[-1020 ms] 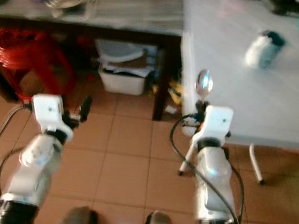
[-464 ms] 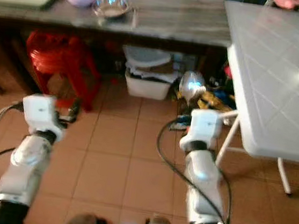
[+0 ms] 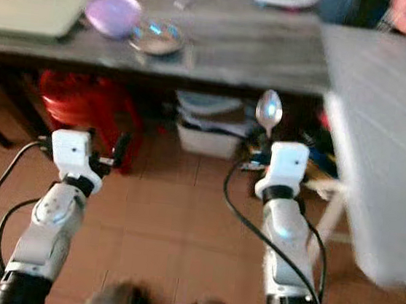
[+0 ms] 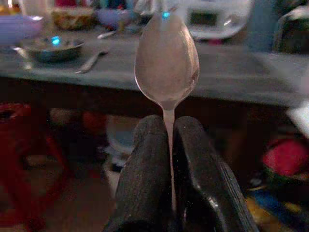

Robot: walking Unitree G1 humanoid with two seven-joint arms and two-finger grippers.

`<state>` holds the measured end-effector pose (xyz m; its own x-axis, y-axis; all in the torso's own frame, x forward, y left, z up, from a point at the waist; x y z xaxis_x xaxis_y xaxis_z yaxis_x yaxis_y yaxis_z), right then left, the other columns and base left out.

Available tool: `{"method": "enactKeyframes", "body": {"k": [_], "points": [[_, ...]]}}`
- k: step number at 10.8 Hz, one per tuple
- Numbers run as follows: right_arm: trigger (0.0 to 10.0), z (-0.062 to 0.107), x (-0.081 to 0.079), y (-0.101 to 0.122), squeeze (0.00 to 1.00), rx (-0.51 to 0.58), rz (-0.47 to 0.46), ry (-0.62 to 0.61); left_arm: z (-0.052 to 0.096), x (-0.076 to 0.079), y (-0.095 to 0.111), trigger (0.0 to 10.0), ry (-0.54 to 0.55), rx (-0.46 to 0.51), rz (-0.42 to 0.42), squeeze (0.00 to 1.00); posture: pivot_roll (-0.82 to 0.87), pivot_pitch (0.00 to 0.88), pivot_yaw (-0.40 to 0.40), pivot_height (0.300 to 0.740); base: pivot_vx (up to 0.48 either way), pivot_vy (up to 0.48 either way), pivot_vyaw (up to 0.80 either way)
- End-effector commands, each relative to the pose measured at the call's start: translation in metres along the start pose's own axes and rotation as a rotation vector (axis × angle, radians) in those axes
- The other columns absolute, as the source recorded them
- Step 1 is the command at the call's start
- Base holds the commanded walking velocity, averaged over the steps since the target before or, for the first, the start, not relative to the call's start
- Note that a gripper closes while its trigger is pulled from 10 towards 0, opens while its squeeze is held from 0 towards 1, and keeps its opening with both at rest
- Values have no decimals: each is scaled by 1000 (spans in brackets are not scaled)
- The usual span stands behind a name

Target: Setting the table

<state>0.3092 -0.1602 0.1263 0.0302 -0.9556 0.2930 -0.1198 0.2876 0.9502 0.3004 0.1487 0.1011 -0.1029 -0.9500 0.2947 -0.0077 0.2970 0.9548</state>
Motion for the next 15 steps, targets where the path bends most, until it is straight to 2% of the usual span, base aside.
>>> {"method": "enactKeyframes", "body": {"k": [1,3,4,5,12,15], "points": [[0,-1,-2,5,0,22,11,13,2,-1,1,10000,-2,2,3,0,-76,130,44,740,450,0,0],[0,-1,-1,4,0,22,12,11,1,-1,1,10000,-6,4,2,0,-80,130,43,740,424,0,0],[7137,-2,-2,5,0,24,14,18,0,0,1,10000,-10,5,-6,0,-80,130,43,740,416,240,0],[10000,-3,-3,5,0,25,15,22,0,0,1,10000,-12,5,-5,0,-79,129,41,740,416,240,0],[10000,-12,-7,11,0,44,13,13,-4,2,5,10000,-22,17,3,0,-67,124,50,740,405,253,0],[10000,-16,2,15,0,58,30,-51,5,-1,8,10000,-31,29,-11,0,-55,130,48,740,0,0,0]]}}
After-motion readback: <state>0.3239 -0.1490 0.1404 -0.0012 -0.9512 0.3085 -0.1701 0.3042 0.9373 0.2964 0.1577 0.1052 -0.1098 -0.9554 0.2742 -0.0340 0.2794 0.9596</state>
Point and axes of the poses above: a point about 5 cm out from each wrist's last joint towards the gripper, its own z axis pointing back from the gripper into the wrist, its own y axis along the axis of the wrist's last joint, x = y × z, the point moved 2 cm from there along -z, pointing out of the wrist towards the gripper, and after that the axes turned 14 degrees about z, right-handed, at the moved point
